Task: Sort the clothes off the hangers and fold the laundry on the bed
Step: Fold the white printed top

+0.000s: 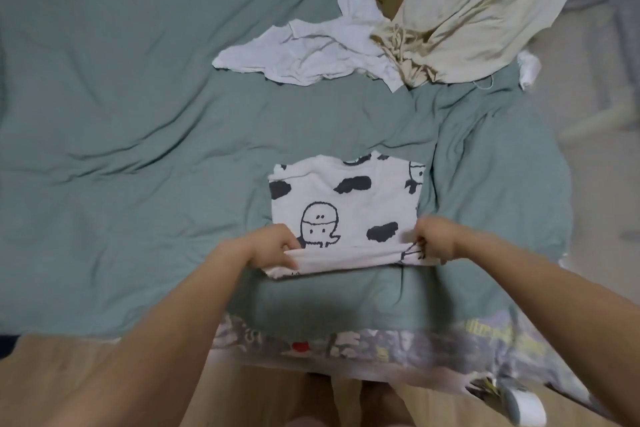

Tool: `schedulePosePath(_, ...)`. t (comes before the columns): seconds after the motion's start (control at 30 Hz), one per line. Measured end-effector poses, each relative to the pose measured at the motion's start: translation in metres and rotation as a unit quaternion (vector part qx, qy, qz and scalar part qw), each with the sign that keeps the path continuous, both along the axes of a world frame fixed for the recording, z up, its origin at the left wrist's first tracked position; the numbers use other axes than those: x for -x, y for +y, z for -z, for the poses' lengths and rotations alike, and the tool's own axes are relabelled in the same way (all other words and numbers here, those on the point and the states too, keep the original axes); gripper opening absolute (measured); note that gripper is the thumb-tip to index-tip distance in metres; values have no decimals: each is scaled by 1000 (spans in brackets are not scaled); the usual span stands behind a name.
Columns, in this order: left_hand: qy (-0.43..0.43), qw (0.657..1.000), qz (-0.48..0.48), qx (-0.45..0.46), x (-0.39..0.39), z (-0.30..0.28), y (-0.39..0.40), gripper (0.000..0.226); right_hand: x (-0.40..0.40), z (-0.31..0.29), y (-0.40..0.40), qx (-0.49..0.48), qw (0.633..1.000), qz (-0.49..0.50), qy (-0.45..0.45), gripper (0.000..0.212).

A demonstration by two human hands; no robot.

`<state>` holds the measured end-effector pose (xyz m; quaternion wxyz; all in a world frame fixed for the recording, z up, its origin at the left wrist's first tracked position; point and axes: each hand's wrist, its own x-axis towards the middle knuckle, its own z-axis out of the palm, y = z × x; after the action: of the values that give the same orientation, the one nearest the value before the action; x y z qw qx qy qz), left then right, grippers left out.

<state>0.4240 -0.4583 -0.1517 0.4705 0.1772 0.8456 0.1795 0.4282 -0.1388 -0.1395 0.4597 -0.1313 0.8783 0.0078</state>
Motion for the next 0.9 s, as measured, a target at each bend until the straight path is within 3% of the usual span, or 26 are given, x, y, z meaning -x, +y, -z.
schedulePosePath(0.03, 14, 998, -49, -22, 5, -7, -4, 36, 6, -5, 4, 26, 999, 43, 18, 9)
schedulePosePath(0.1, 71, 980, -169, -79, 20, -12, -9, 31, 24, -11, 11, 77, 983, 146, 86, 22)
schedulePosePath(0.2, 169, 927, -319, -100, 48, -12, -5, 9, 49, -1, 16, 174, 917, 302, 196, 27)
schedulePosePath(0.3, 218, 898, -368, -103, 75, 5, 5, 14, 74, 20, 9, 169, 884, 333, 282, 11)
schedulePosePath(0.4, 259, 873, -403, -93, 102, 32, 12, 11, 99, 46, 0, 123, 871, 326, 346, 10)
schedulePosePath(0.47, 277, 861, -417, -87, 118, 50, 18, 6, 111, 65, -5, 103, 862, 334, 367, 11)
schedulePosePath(0.53, 300, 840, -444, -89, 124, 64, 24, 20, 112, 80, -11, 98, 843, 366, 382, 23)
schedulePosePath(0.63, 331, 795, -506, -59, 106, 67, 31, 40, 92, 87, -31, 131, 792, 451, 389, 43)
schedulePosePath(0.73, 326, 764, -555, -42, 64, 65, 34, 47, 65, 91, -47, 126, 730, 558, 373, 52)
schedulePosePath(0.9, 339, 711, -615, -35, 12, 78, 37, 32, 30, 104, -50, 132, 686, 614, 368, 41)
